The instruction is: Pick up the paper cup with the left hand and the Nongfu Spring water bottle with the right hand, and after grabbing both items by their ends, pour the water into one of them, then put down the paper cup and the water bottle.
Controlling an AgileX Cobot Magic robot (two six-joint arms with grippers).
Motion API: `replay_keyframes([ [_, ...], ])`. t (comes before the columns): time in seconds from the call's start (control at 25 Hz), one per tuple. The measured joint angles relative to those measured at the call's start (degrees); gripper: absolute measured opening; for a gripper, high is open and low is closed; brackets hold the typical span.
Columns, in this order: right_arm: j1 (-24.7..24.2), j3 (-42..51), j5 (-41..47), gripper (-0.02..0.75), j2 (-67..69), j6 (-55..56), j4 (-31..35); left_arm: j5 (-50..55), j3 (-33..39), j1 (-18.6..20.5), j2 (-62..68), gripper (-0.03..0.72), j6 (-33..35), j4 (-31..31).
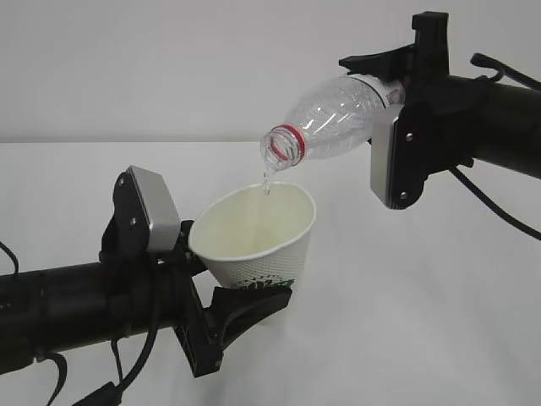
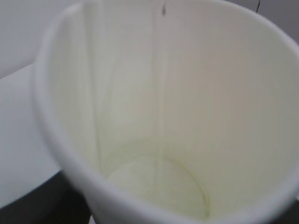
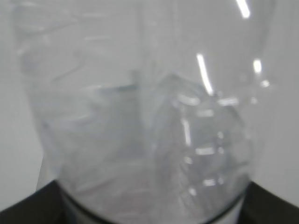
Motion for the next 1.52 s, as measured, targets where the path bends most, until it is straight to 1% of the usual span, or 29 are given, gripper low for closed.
replay_keyframes([
  [1.52, 0.0, 0.0, -0.1, 0.443, 0.0, -0.7, 0.0, 0.0, 0.0, 0.0, 0.0, 0.526, 0.0, 0.0],
])
